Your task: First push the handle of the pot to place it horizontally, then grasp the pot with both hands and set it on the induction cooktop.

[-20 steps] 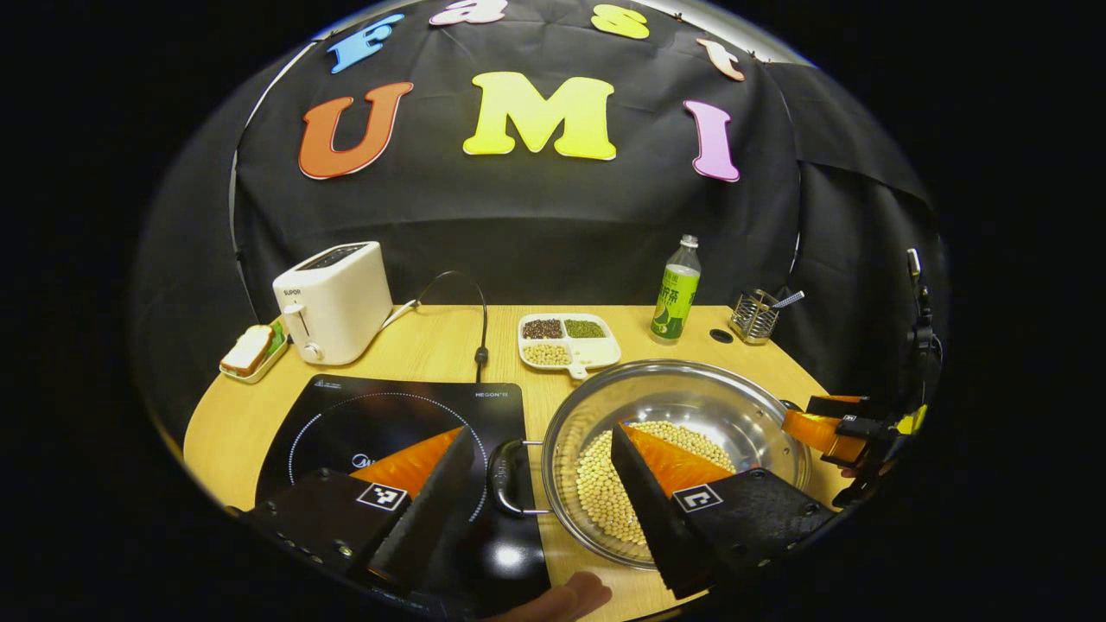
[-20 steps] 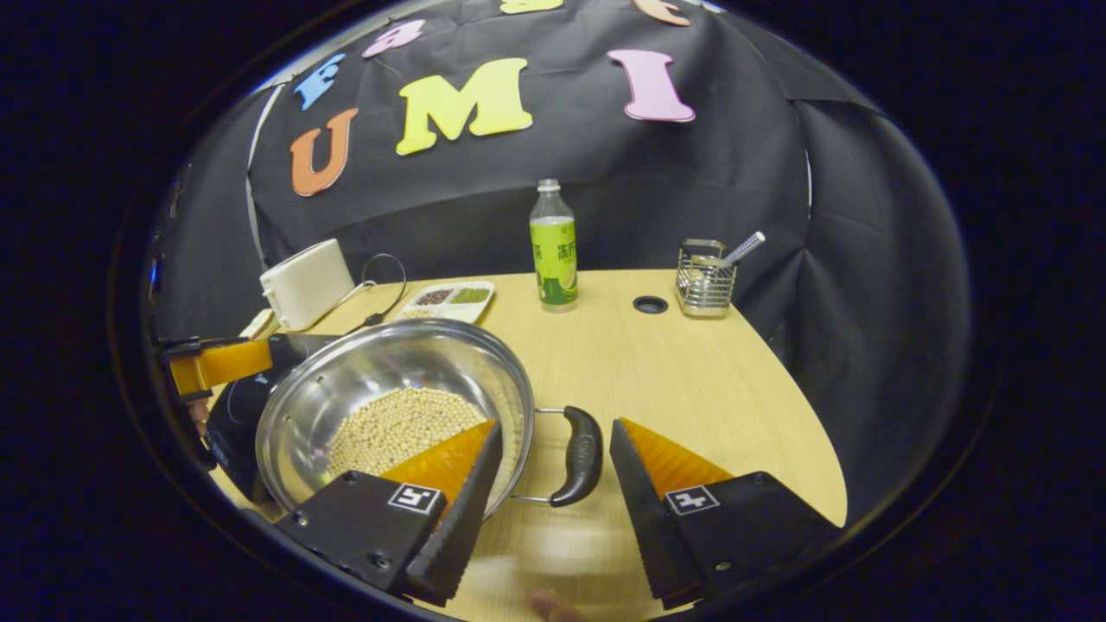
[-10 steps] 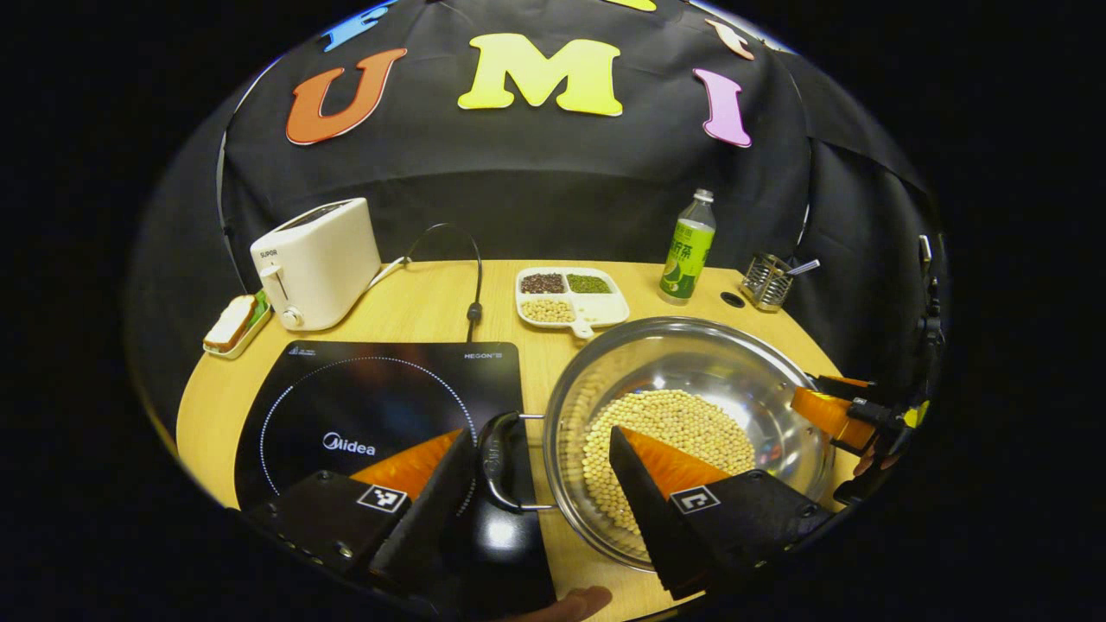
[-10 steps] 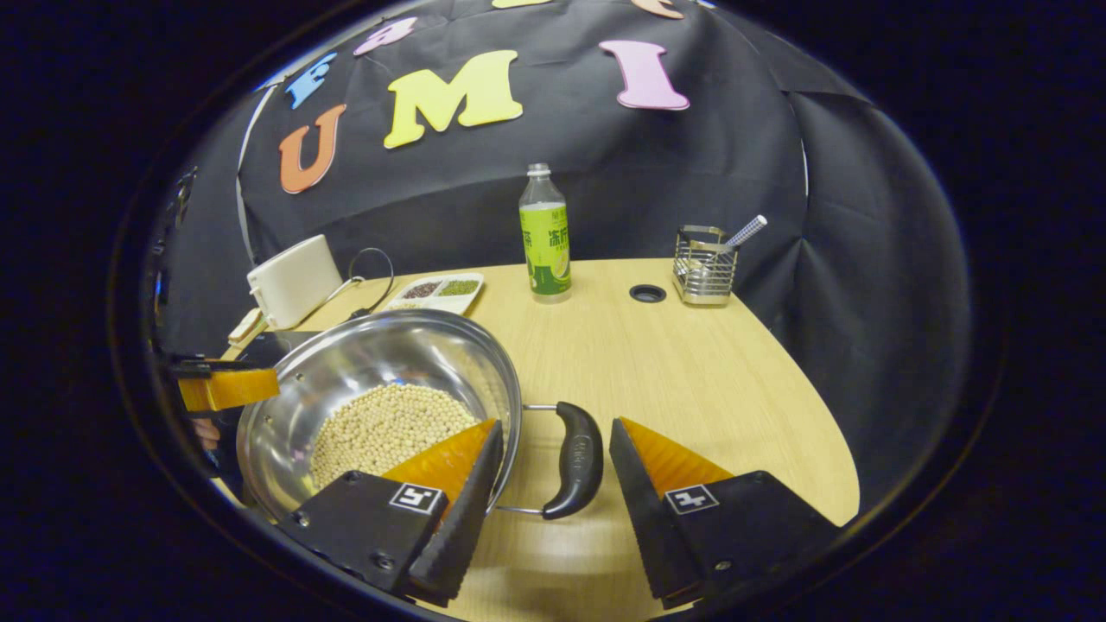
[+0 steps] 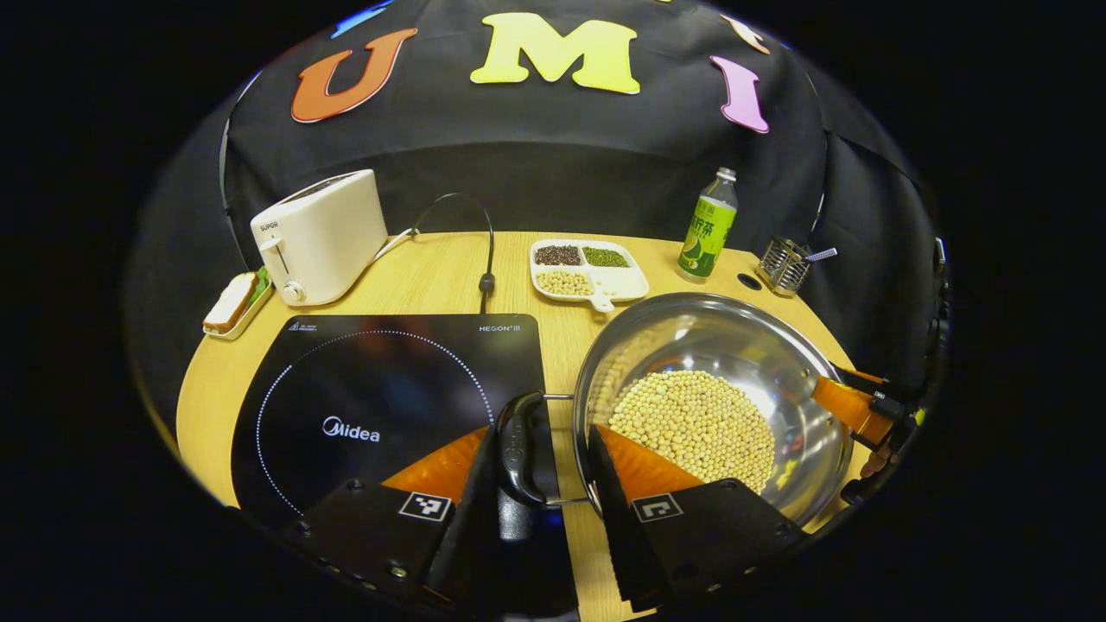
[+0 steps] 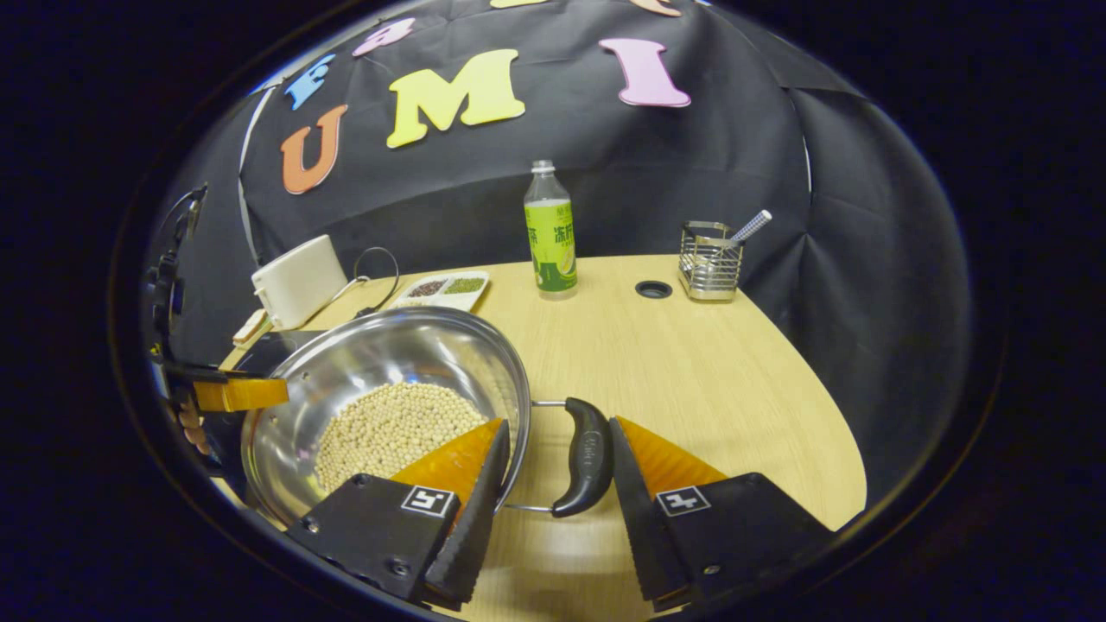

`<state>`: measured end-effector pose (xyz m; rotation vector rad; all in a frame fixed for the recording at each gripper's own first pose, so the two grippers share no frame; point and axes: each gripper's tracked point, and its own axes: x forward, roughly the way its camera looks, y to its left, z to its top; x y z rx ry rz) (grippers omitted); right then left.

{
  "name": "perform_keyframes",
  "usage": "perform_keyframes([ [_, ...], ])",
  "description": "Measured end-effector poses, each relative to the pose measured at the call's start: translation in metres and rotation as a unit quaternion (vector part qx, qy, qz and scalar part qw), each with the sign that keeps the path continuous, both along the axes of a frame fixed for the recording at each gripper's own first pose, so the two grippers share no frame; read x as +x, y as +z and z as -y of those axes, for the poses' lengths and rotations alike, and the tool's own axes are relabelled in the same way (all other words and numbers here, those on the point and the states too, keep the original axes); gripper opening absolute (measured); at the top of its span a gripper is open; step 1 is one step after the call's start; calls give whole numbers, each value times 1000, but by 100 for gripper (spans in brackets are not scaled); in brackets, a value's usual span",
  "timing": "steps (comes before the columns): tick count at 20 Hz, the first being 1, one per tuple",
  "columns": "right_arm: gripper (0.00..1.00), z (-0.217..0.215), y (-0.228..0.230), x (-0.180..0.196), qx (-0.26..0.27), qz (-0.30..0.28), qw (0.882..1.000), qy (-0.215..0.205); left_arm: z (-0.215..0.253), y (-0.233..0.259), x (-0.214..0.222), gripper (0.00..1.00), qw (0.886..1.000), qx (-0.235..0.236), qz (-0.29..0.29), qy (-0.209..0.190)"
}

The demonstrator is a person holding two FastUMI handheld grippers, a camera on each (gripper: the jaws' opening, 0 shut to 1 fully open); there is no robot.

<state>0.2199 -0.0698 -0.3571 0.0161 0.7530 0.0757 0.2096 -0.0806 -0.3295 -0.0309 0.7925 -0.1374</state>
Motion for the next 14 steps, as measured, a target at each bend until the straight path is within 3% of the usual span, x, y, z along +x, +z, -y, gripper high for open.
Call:
perform_keyframes([
  [1, 71, 0, -1, 0, -3, -3, 1000, 4, 0, -1, 1, 50, 1000, -1, -2, -2],
  [2, 71, 0, 0, -2, -7, -6, 1000, 7, 0, 0, -1, 59, 1000, 0, -4, -5],
  [6, 70, 0, 0, -1, -21, -17, 1000, 11, 0, -1, -1, 59, 1000, 5, -14, -7],
  [14, 62, 1, 4, -17, -8, -42, 999, -27, -1, 3, -23, 59, 999, 23, -31, 13],
])
